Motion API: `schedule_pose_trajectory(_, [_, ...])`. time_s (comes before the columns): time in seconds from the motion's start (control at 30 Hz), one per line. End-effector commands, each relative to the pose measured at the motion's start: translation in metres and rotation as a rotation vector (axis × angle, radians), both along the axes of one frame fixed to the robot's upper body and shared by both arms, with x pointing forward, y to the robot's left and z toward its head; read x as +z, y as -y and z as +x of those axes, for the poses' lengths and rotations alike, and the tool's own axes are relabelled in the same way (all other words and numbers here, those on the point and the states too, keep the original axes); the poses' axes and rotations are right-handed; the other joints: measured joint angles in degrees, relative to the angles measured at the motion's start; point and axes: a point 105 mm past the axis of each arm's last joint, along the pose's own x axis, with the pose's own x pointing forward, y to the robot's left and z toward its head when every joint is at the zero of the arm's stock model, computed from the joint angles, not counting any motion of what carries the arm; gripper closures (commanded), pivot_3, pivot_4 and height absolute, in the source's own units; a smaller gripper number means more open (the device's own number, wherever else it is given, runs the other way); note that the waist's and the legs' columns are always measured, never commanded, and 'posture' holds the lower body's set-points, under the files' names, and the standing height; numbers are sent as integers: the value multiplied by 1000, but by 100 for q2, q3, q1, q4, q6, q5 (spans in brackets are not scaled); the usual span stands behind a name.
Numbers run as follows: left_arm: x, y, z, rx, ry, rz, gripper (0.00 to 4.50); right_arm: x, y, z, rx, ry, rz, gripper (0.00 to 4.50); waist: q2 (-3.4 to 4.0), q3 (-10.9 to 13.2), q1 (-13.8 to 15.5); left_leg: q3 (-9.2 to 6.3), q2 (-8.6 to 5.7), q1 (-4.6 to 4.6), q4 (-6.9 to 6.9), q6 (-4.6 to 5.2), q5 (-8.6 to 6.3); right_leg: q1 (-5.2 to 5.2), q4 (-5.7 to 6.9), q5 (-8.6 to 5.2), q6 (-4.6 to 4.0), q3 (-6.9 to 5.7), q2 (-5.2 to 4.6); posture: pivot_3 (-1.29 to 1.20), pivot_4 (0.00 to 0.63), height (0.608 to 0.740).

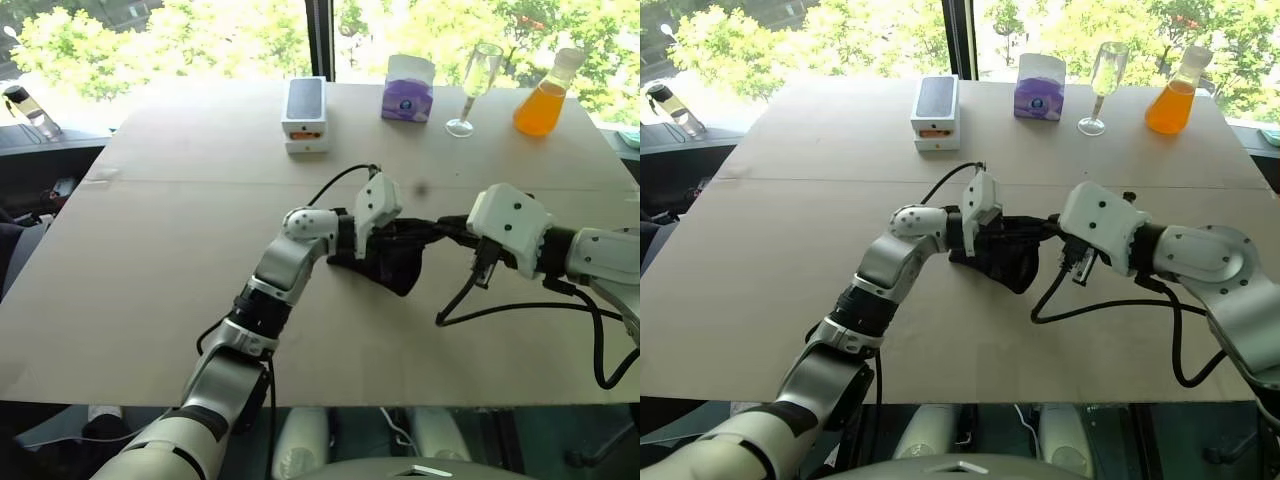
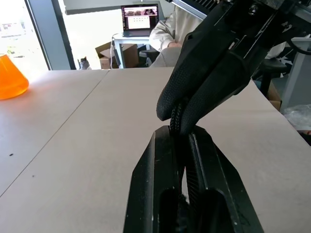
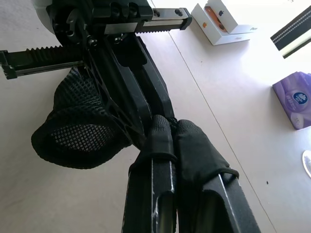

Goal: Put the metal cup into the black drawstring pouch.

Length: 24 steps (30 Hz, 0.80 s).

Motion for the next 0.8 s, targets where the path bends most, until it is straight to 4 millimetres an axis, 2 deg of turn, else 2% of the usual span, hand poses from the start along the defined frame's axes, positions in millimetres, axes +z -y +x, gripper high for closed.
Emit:
schedule_pose_trajectory(0.03, [9,4,-1,-15,26,-20,4383,11,0,-3,1,55,12,4500,0,0,1,0,0,0,0,0,0,0,0,0,0,0,0,0,150,737])
schedule_pose_trajectory(0.43, [-8,-6,0,18,-22,10,4383,26,8,8,-88,67,93,4500,0,0,-1,0,0,0,0,0,0,0,0,0,0,0,0,0,150,737])
schedule_pose_trajectory(0.8, [-20,-14,2,41,-37,42,4383,29,17,14,-142,71,97,4500,0,0,0,0,0,0,0,0,0,0,0,0,0,0,0,0,150,737])
